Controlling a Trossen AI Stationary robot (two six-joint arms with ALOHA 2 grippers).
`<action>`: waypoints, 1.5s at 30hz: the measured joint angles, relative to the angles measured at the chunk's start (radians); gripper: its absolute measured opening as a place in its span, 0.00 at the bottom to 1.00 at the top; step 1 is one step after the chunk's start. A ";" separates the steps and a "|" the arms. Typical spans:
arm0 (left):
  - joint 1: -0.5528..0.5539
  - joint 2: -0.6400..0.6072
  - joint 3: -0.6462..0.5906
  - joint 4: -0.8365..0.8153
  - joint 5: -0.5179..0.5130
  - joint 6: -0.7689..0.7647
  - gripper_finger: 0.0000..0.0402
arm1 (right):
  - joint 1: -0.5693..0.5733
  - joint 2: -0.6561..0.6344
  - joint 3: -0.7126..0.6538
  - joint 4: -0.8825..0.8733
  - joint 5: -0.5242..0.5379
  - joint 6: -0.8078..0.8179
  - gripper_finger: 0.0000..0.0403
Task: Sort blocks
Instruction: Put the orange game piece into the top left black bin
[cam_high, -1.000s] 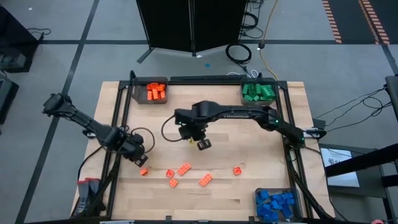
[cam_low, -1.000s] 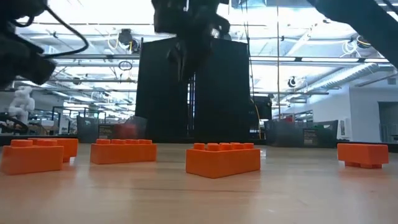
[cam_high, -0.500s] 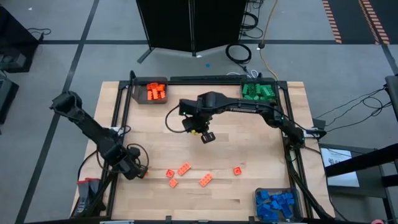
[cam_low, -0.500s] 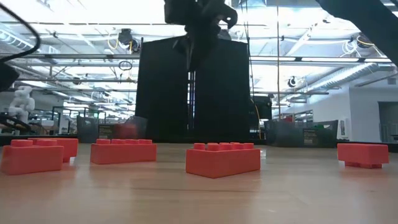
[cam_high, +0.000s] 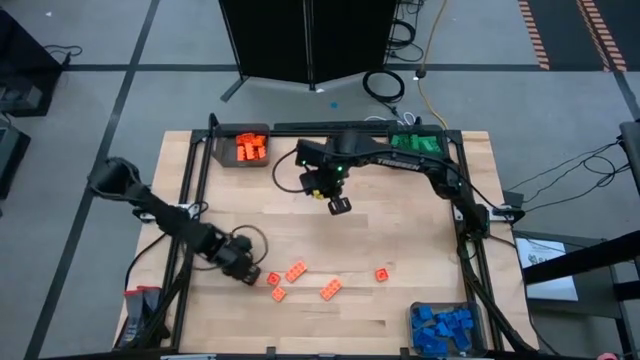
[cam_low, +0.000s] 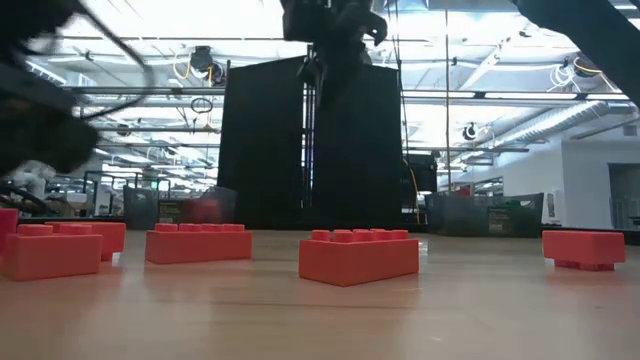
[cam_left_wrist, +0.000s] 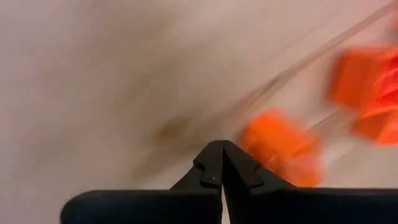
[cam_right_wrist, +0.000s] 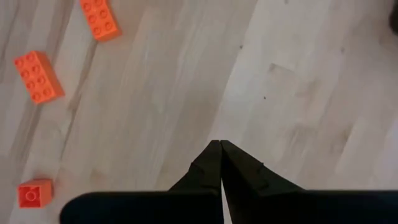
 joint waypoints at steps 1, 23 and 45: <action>0.034 0.009 -0.001 0.036 -0.012 0.065 0.00 | -0.004 -0.009 0.000 -0.004 0.000 0.004 0.00; 0.167 0.038 0.253 -0.423 -0.150 0.214 0.00 | -0.012 -0.139 0.001 -0.035 0.001 0.061 0.00; -0.111 0.290 0.281 -0.244 -0.161 -0.316 0.00 | 0.021 -0.139 0.001 -0.090 -0.002 0.029 0.00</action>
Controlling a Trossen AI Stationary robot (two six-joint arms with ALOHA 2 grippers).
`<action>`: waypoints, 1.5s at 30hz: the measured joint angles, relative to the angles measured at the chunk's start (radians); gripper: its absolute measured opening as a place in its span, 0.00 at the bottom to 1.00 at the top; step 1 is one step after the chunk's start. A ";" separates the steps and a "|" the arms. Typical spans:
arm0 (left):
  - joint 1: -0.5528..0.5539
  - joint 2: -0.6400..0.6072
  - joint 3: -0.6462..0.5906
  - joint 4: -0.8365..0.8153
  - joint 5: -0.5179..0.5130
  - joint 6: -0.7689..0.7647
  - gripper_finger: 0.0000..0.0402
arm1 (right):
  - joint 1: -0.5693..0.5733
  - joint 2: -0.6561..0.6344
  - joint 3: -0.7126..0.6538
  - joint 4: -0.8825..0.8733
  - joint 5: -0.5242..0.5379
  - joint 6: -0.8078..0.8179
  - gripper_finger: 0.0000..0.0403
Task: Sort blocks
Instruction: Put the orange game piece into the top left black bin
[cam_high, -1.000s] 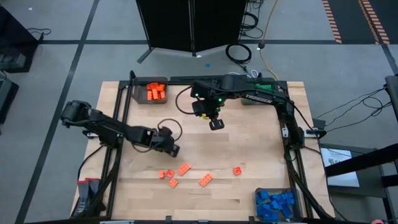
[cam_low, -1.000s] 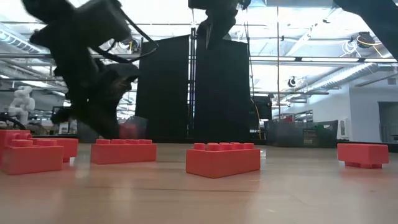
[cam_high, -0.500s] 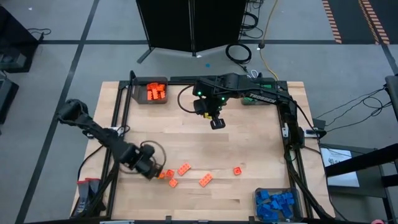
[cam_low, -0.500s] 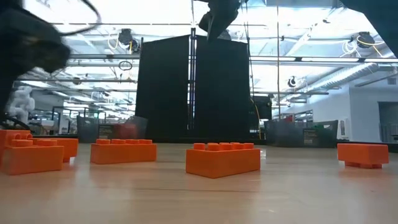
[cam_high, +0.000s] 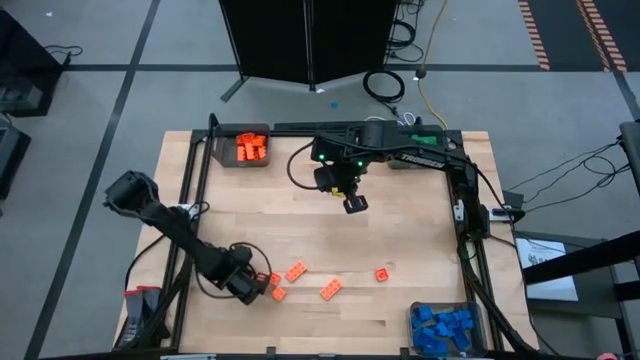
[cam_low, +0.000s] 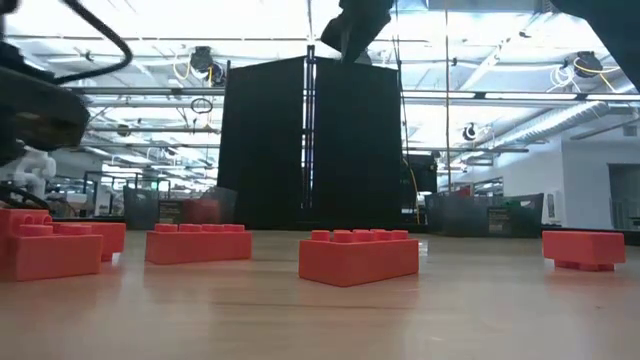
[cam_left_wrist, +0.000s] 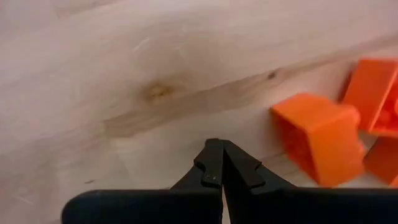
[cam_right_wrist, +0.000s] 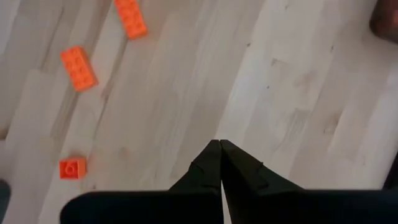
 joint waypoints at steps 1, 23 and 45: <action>0.021 0.001 0.000 0.013 0.004 -0.001 0.00 | 0.000 0.000 0.000 -0.013 0.001 -0.009 0.00; 0.374 -0.030 0.230 0.199 -0.308 0.558 0.00 | -0.015 -0.205 -0.003 -0.095 -0.059 0.031 0.00; 0.054 -0.632 0.291 -0.035 -0.862 1.154 0.00 | 0.052 -0.696 -1.337 1.427 -0.155 0.432 0.25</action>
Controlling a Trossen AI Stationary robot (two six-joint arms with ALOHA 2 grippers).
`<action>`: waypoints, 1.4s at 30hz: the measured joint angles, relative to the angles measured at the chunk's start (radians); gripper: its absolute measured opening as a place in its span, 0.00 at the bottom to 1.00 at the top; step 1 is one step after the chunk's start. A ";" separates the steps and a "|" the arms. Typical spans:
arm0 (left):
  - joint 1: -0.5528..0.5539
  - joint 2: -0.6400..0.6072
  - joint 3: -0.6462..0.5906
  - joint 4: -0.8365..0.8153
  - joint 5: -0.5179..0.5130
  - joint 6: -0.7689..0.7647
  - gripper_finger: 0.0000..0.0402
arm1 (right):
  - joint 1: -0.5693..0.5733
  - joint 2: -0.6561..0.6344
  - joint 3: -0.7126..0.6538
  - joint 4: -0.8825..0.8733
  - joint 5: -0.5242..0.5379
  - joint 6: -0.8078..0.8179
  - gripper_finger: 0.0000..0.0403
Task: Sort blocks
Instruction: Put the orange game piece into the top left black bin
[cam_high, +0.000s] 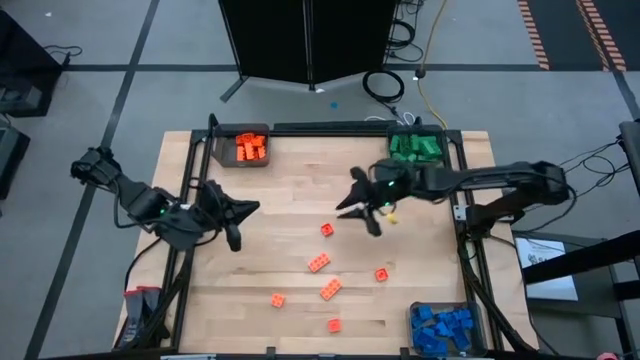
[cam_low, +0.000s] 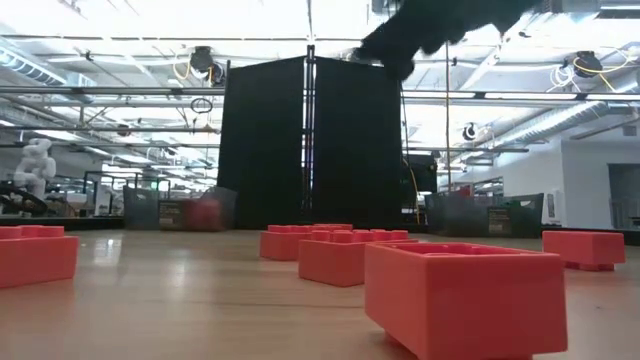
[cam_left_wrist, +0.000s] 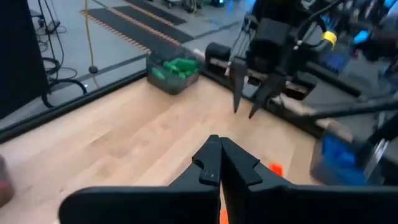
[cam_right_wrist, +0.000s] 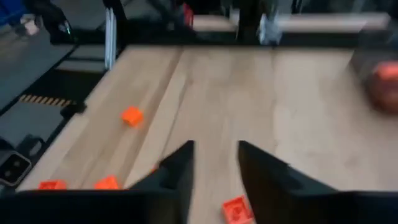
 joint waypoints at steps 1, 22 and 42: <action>-0.004 -0.001 -0.001 -0.021 0.001 -0.003 0.00 | 0.008 0.032 -0.006 0.019 0.003 0.013 0.31; -0.082 -0.088 -0.001 -0.170 -0.051 -0.004 0.00 | 0.036 0.615 0.320 -0.265 0.137 -0.303 0.82; -0.081 -0.092 -0.001 -0.391 -0.070 -0.188 0.00 | -0.002 0.647 0.320 -0.283 0.177 -0.300 0.26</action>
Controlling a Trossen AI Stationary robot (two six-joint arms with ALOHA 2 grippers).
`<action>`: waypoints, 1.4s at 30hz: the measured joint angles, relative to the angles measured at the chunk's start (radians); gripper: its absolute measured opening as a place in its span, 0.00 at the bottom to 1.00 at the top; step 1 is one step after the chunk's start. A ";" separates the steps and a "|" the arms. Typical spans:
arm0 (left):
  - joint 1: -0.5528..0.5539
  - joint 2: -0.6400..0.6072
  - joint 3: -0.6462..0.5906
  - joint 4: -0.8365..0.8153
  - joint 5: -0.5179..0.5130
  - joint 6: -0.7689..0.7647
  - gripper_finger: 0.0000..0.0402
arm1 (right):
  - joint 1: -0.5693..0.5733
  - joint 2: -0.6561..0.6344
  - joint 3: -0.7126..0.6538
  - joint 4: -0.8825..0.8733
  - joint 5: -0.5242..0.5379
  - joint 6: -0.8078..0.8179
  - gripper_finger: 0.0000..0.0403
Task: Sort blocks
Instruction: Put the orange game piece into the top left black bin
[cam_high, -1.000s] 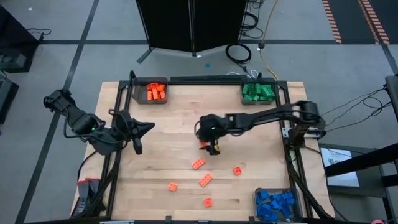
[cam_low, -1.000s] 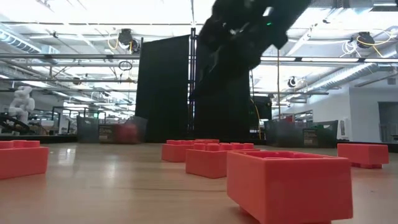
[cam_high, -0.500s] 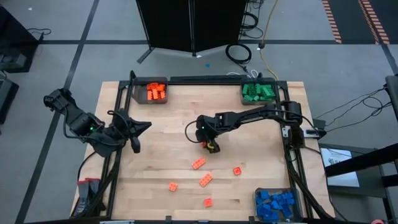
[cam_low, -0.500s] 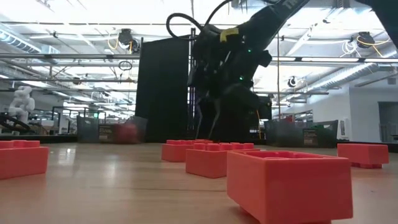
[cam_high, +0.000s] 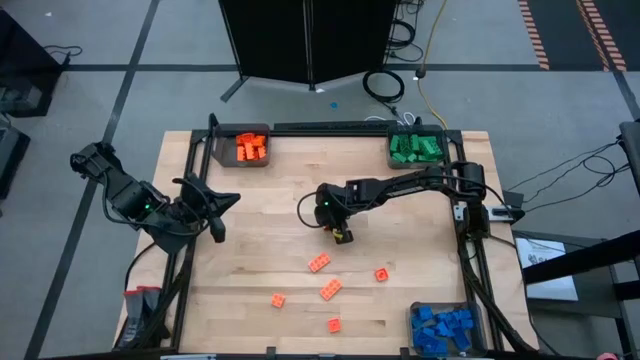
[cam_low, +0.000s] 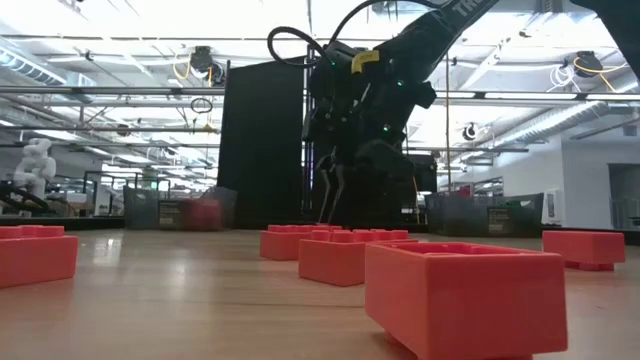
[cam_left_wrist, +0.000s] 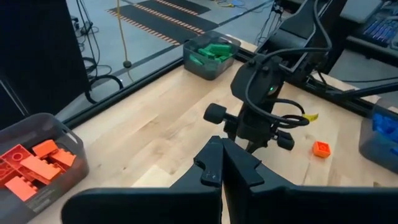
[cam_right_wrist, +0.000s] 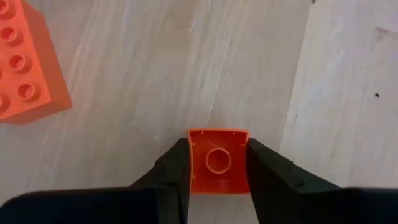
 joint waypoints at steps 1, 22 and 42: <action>0.000 0.000 0.000 -0.001 0.000 0.000 0.00 | 0.000 0.000 0.000 -0.001 0.000 0.005 0.26; 0.000 -0.147 0.000 -0.013 -0.030 0.093 0.00 | -0.162 0.146 0.572 0.515 0.010 0.345 0.26; 0.000 -0.168 0.000 -0.061 -0.030 0.109 0.00 | -0.248 0.628 0.964 0.674 0.168 0.923 0.26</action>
